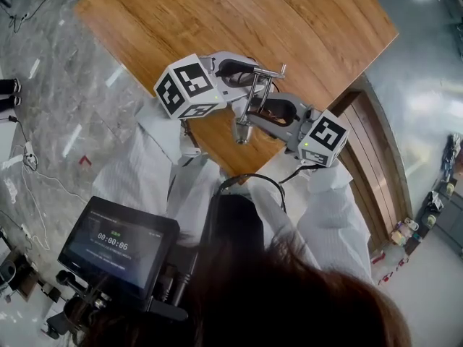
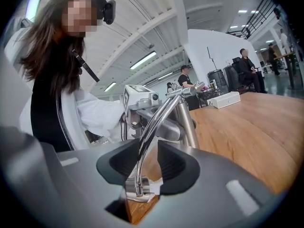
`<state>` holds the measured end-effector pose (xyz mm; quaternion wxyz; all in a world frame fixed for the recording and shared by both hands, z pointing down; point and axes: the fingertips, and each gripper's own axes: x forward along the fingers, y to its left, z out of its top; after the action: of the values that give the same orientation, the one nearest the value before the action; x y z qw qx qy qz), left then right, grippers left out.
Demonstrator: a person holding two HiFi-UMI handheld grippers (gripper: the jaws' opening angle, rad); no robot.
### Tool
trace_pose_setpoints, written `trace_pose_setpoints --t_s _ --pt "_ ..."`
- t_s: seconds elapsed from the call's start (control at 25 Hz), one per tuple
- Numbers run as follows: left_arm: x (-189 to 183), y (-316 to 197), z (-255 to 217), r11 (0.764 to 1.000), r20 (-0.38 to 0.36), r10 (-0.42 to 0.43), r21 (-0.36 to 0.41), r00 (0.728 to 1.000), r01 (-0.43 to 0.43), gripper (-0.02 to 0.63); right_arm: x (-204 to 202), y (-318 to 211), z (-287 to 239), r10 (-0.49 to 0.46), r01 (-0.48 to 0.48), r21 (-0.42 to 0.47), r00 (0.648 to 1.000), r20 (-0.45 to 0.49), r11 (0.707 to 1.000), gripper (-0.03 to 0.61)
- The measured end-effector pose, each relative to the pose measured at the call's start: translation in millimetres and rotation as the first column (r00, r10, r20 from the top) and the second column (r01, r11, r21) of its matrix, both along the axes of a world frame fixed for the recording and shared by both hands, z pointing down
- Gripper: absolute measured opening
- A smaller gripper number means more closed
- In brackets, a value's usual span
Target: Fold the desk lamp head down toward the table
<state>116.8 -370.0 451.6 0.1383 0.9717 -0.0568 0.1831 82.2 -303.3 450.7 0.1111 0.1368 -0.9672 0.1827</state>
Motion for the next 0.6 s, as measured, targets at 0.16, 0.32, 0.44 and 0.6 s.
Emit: trace_pose_setpoints --t_s 0.16,0.32,0.44,0.6 --pt "-15 -5 17 0.994 0.017 -0.096 -0.047 0.995 0.096 0.143 2 -8 9 0.028 -0.027 -0.102 0.999 0.015 0.994 0.134" --pt "-46 -4 32 0.972 0.079 -0.216 -0.078 0.973 0.222 0.143 10 -3 0 0.068 -0.063 -0.1 0.997 0.045 0.993 0.14" --pt "-63 0 14 0.931 0.034 -0.341 -0.125 0.94 0.342 0.141 33 4 -11 0.172 -0.168 -0.072 0.984 0.042 0.983 0.14" --pt "-74 15 -38 0.875 -0.025 -0.484 -0.022 0.875 0.483 0.141 55 10 -39 0.389 -0.389 -0.01 0.921 0.032 0.921 0.028"
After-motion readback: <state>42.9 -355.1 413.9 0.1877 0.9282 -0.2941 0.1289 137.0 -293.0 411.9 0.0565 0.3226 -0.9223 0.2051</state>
